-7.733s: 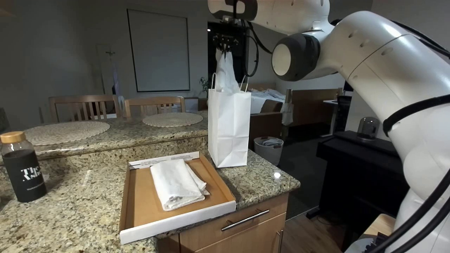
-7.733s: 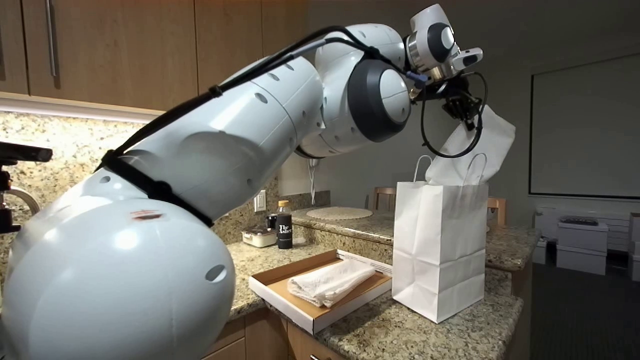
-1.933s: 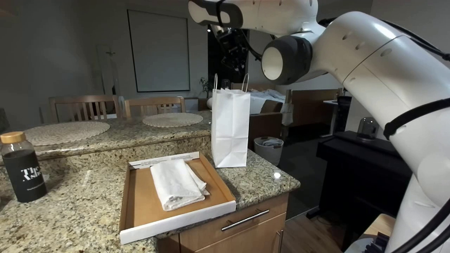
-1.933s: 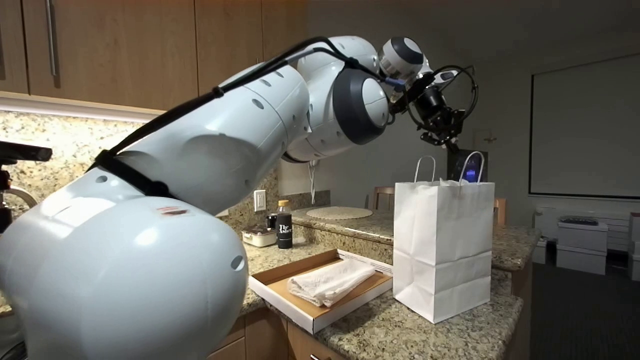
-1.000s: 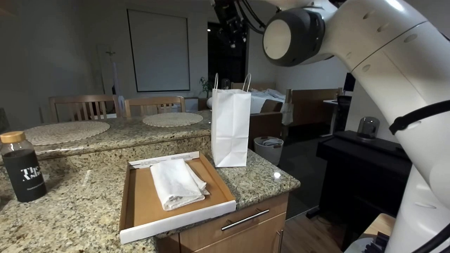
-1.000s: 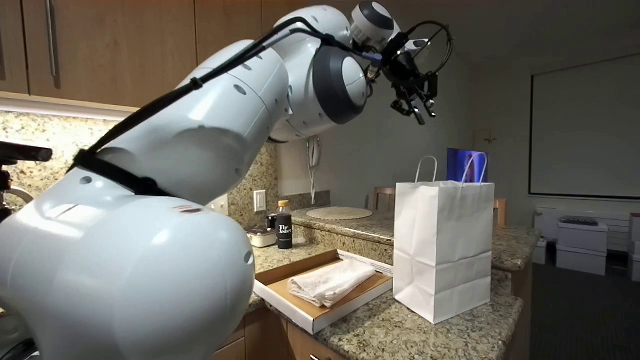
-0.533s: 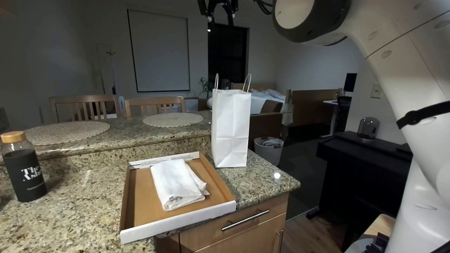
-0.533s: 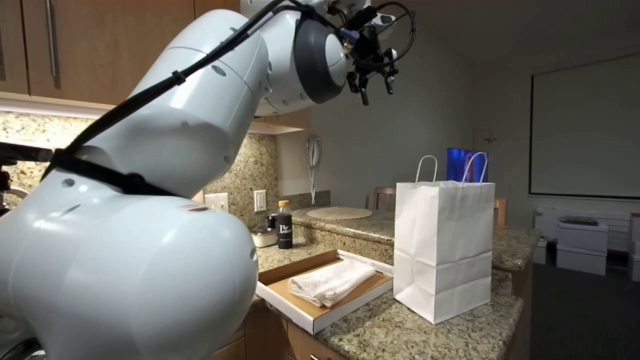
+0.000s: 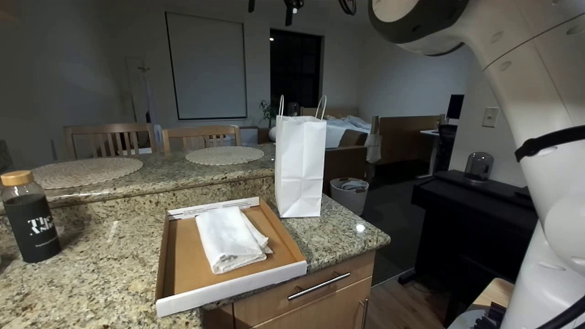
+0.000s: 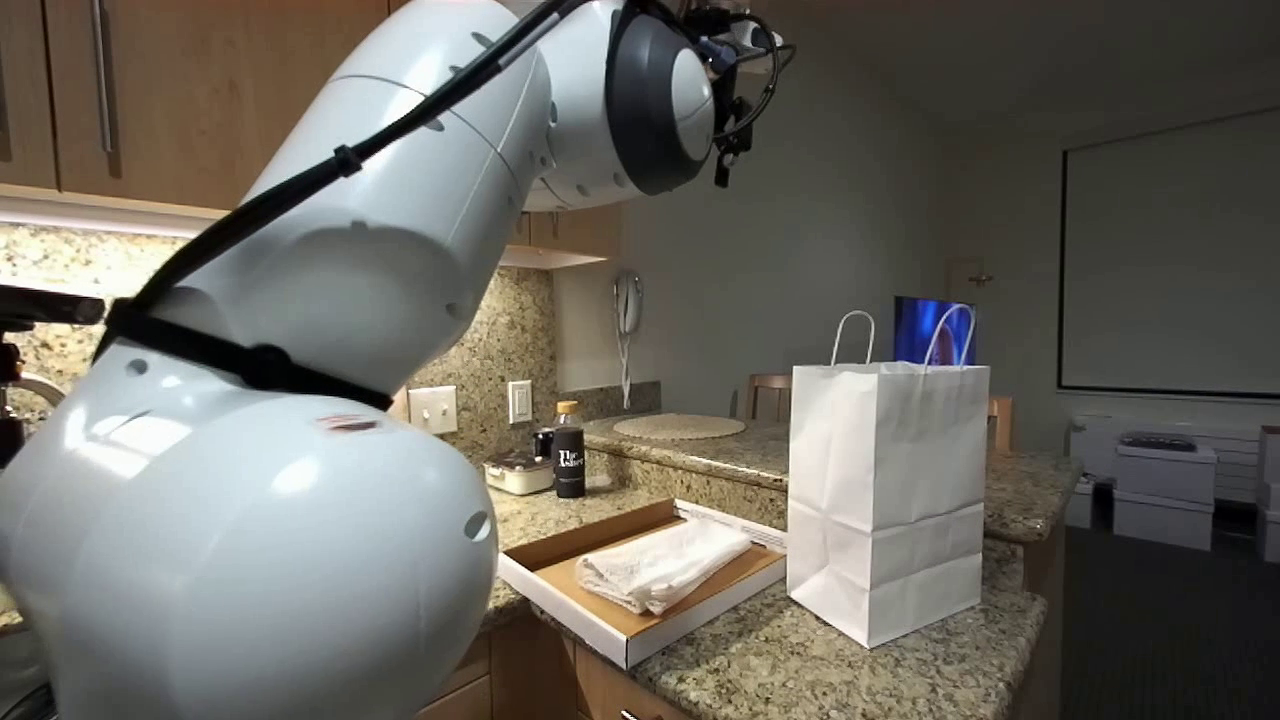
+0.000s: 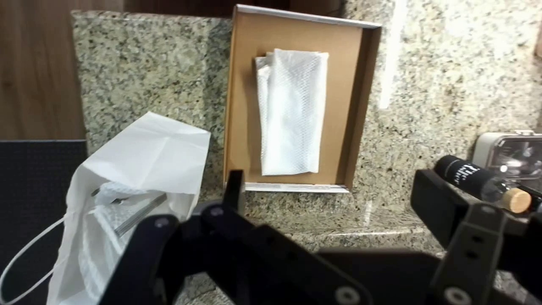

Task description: Place one white towel in the white bag

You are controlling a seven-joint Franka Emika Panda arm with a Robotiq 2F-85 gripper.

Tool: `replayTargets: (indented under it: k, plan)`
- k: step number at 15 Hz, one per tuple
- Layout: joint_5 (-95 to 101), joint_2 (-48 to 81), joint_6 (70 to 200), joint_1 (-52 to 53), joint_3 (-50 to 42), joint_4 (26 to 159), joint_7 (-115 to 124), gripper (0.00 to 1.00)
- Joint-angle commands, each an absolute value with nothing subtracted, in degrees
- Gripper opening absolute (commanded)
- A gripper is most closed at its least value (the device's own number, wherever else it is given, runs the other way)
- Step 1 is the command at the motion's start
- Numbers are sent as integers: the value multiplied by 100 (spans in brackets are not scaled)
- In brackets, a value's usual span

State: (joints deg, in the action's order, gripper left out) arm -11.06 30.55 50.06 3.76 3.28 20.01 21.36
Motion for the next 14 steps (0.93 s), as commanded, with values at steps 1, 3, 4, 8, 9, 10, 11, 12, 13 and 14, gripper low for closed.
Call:
replayTargets:
  k: [1,3,4,8,9,10,11,12,13,14]
  plan:
    - [-1762,2971,5310,-6,537,2229,3201,100]
    - [-1770,3003,5661,55,463,2294,3763,100]
    - [-1702,3019,5875,122,431,2290,3978,100]
    - [-1323,3092,6473,415,329,2250,4423,100]
    - [-1464,3078,6339,256,439,2278,4142,100]
    - [-1405,3088,6397,317,420,2273,4203,100]
    - [-1371,3091,6413,359,406,2270,4230,100]
    - [-1359,3089,6416,377,401,2272,4252,100]
    - [-1357,3089,6417,377,399,2273,4263,100]
    - [-1356,3089,6417,373,394,2273,4265,100]
